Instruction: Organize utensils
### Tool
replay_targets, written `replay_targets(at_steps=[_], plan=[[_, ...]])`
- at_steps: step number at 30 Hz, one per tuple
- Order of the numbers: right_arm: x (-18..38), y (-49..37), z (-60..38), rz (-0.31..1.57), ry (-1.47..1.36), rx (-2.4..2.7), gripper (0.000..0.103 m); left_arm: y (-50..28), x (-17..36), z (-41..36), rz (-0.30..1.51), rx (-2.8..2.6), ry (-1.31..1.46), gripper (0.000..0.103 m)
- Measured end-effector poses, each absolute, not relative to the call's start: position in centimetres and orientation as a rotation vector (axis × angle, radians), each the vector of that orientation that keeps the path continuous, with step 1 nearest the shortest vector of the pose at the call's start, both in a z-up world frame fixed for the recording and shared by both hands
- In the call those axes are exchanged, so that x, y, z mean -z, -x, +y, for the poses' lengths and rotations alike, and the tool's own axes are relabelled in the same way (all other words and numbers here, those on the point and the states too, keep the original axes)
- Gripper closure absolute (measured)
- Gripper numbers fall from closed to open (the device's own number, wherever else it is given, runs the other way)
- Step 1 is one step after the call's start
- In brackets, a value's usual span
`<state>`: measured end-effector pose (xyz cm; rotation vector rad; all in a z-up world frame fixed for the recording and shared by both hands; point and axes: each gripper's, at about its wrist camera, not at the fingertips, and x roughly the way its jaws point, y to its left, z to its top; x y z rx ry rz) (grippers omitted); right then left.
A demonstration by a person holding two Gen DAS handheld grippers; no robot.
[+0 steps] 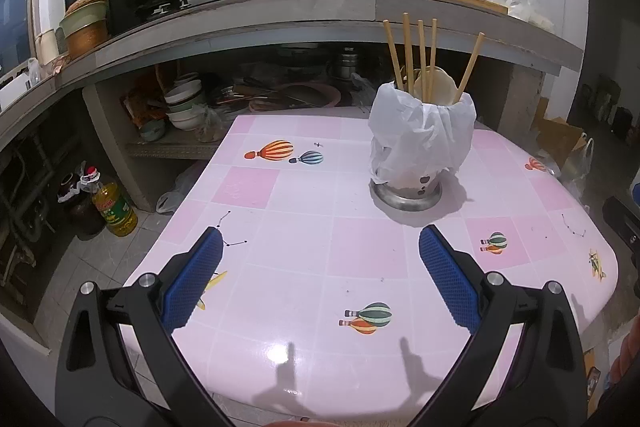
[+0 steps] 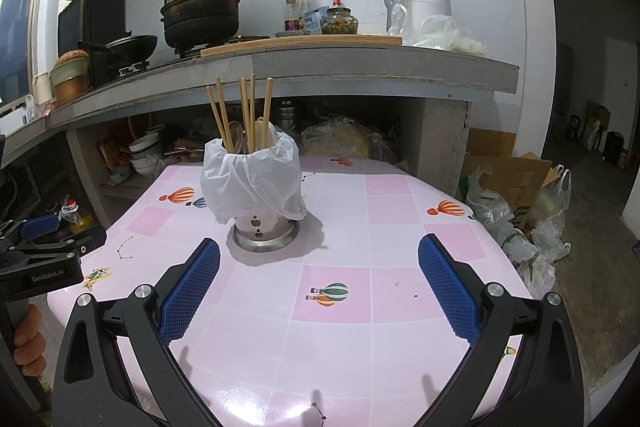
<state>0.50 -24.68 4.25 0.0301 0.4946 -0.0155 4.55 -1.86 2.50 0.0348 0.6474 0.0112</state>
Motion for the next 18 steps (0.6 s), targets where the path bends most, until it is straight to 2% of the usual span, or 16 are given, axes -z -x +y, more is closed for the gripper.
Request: replay_targets(at_steps=[18], plan=[[-4.27,-0.52,-24.68,0.494,-0.031,0.017,0.006,-4.50,-2.46,-1.87,0.649,-0.009,-0.036,0.008]])
